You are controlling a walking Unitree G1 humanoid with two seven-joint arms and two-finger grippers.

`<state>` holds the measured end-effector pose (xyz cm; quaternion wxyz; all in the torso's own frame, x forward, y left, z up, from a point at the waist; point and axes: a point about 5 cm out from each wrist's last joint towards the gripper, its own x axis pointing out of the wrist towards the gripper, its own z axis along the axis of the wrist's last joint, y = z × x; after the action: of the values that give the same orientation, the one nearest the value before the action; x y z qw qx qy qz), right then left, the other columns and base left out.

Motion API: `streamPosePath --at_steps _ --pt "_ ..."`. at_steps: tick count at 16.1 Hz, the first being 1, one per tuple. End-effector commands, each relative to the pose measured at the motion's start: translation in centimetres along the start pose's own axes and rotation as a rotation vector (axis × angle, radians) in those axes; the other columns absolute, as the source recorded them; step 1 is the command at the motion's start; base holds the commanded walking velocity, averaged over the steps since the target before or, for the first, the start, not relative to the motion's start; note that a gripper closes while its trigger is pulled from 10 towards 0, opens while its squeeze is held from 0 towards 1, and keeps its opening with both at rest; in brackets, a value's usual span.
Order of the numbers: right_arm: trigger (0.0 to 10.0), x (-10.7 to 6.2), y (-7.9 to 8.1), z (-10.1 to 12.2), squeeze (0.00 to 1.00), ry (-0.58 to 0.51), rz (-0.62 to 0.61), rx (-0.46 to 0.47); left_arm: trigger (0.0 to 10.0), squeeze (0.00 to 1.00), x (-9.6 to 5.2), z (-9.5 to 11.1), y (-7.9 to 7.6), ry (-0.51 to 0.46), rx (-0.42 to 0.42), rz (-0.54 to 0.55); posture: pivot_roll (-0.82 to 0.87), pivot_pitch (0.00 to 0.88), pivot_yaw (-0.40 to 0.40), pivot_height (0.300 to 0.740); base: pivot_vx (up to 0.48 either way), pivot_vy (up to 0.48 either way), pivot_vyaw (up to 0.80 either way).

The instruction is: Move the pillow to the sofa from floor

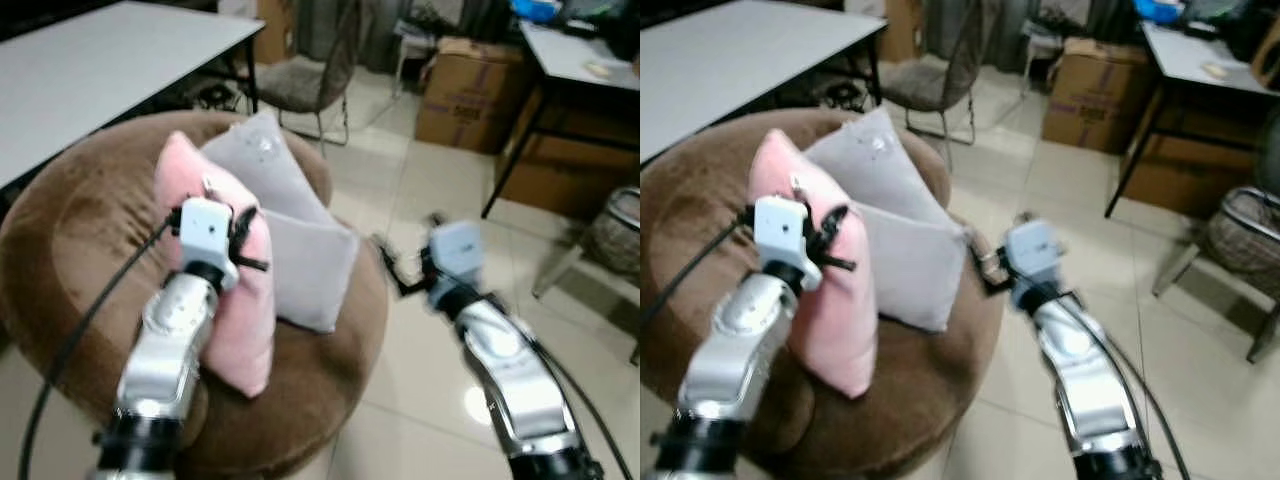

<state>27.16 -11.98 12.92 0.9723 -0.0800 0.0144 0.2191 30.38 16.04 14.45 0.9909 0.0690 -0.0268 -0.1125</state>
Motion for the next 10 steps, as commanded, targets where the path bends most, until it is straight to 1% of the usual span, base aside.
streamPosePath --at_steps 1,2,3,4,5,6,7,8,9,10 --pt "10.0 -0.7 0.0 0.1 0.0 0.024 0.091 0.007 10.0 0.0 1.1 0.9 -0.3 -0.047 0.027 -0.045 0.03 0.0 -0.005 0.74 0.0 0.0 0.0" --pt "10.0 -1.1 -0.1 0.1 0.0 0.033 0.137 -0.009 10.0 0.0 1.7 1.0 -0.4 -0.047 0.033 -0.064 0.03 0.0 -0.003 0.74 0.0 0.0 0.0" --pt "10.0 -1.4 -0.5 0.3 0.0 0.029 0.149 -0.019 10.0 0.0 2.4 0.9 -0.4 -0.029 0.064 -0.079 0.02 0.0 0.0 0.74 0.0 0.0 0.0" --pt "10.0 -1.5 -0.7 0.6 0.0 0.024 0.153 -0.013 10.0 0.0 2.8 0.9 -0.4 -0.021 0.082 -0.082 0.02 0.0 0.0 0.74 0.0 0.0 0.0" --pt "10.0 -1.7 -1.5 1.2 0.0 0.015 0.162 -0.016 10.0 0.0 3.6 0.9 -0.6 -0.017 0.089 -0.092 0.01 0.0 0.003 0.74 0.0 0.0 0.0" --pt "10.0 -1.8 -1.9 1.5 0.0 0.013 0.166 -0.032 10.0 0.0 4.1 1.0 -0.7 -0.02 0.086 -0.102 0.01 0.0 0.004 0.74 0.0 0.0 0.0" --pt "10.0 -2.1 -2.4 2.0 0.0 0.021 0.201 -0.034 10.0 0.0 4.8 1.3 -1.1 -0.034 0.078 -0.128 0.01 0.0 0.007 0.74 0.0 0.0 0.0" --pt "10.0 -2.4 -2.6 2.3 0.0 0.017 0.227 -0.043 10.0 0.0 5.3 1.7 -1.6 -0.053 0.041 -0.157 0.0 0.0 0.009 0.74 0.0 0.0 0.0" --pt "10.0 -2.8 -2.8 2.7 0.0 0.01 0.251 -0.056 10.0 0.0 5.7 2.3 -2.2 -0.08 -0.029 -0.192 0.0 0.0 0.012 0.74 0.0 0.0 0.0" --pt "10.0 -3.4 -3.0 2.9 0.0 0.017 0.287 -0.055 10.0 0.0 6.1 3.1 -2.5 -0.118 -0.132 -0.217 -0.01 0.0 0.014 0.74 0.0 0.0 0.0"
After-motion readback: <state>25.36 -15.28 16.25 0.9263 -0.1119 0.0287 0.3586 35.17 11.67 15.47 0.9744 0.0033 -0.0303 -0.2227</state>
